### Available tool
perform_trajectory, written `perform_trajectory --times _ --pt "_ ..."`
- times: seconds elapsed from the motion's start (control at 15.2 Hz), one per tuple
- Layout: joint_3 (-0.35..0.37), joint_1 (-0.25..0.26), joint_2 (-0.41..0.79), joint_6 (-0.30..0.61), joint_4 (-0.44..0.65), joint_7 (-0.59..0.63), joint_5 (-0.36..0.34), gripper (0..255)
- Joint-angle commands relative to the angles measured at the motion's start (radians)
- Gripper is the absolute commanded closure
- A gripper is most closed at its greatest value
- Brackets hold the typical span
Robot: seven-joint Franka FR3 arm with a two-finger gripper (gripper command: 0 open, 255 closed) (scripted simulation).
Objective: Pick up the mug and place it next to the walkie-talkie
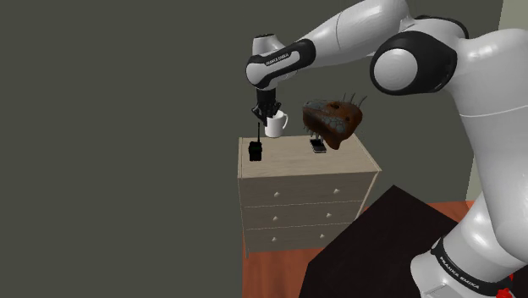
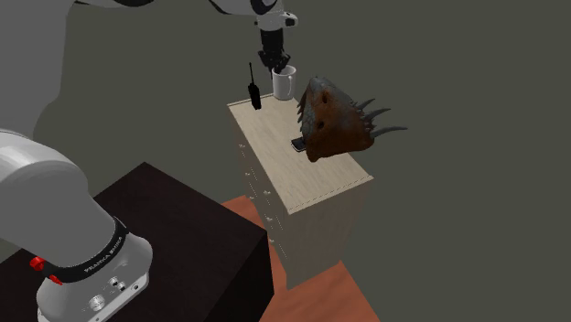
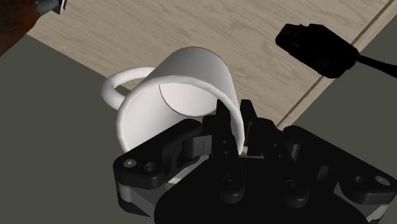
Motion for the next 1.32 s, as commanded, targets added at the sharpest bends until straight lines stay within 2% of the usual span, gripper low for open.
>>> perform_trajectory --times 0.0,0.66,1.12,1.19,1.25 --pt "0.001 -0.001 0.014 0.022 -0.007 0.0 0.001 255" --pt "0.006 -0.003 0.077 0.115 -0.037 0.001 0.007 255" --pt "0.006 -0.003 0.078 0.114 -0.036 0.001 0.007 255" --pt "0.006 -0.003 0.078 0.115 -0.036 0.001 0.007 0" --pt "0.006 -0.003 0.078 0.115 -0.036 0.001 0.007 0"
